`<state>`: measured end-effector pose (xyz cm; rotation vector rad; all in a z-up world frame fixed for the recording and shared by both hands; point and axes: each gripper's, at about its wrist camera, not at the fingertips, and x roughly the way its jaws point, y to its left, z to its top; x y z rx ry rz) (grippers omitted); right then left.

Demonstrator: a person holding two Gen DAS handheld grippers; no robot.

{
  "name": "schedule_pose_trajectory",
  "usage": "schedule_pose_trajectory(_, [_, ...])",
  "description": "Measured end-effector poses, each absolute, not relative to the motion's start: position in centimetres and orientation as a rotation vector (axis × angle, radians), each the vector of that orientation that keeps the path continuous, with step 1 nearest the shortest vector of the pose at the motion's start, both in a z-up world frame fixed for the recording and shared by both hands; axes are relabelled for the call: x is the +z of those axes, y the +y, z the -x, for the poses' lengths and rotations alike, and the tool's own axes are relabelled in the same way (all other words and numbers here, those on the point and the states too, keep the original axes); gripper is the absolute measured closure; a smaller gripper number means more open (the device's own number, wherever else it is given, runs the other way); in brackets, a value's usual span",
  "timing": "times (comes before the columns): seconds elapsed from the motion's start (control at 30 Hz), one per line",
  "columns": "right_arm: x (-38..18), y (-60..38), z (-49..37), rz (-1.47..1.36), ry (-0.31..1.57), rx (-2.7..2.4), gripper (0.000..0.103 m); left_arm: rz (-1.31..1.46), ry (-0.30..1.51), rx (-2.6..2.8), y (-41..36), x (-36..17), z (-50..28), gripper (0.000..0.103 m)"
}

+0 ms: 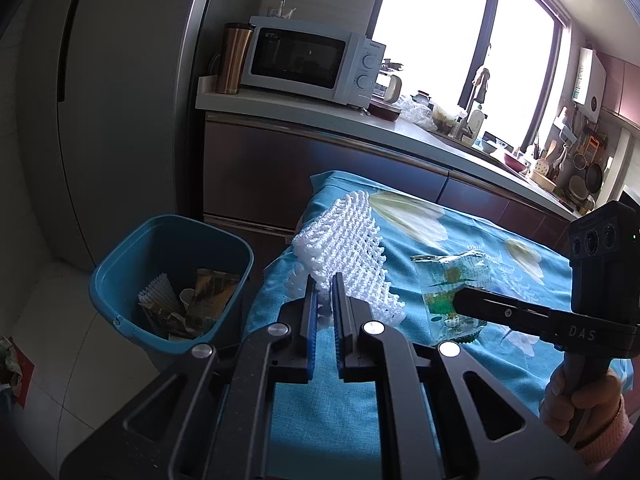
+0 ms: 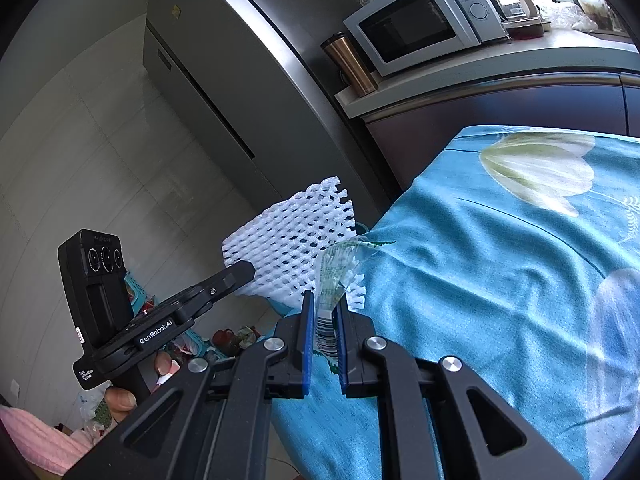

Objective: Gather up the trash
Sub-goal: 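Carry the white foam net and clear wrapper over to the teal bin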

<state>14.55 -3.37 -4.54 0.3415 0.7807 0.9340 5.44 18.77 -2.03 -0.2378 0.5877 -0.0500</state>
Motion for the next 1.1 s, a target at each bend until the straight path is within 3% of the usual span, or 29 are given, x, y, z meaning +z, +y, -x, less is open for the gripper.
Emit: schedule_pose_trajectory(1.1, [-4.0,1.0,-15.9,-0.298,0.796,1.014,0.094,0.261,0.568,0.038,22.3,-1.5,-5.0,0.095])
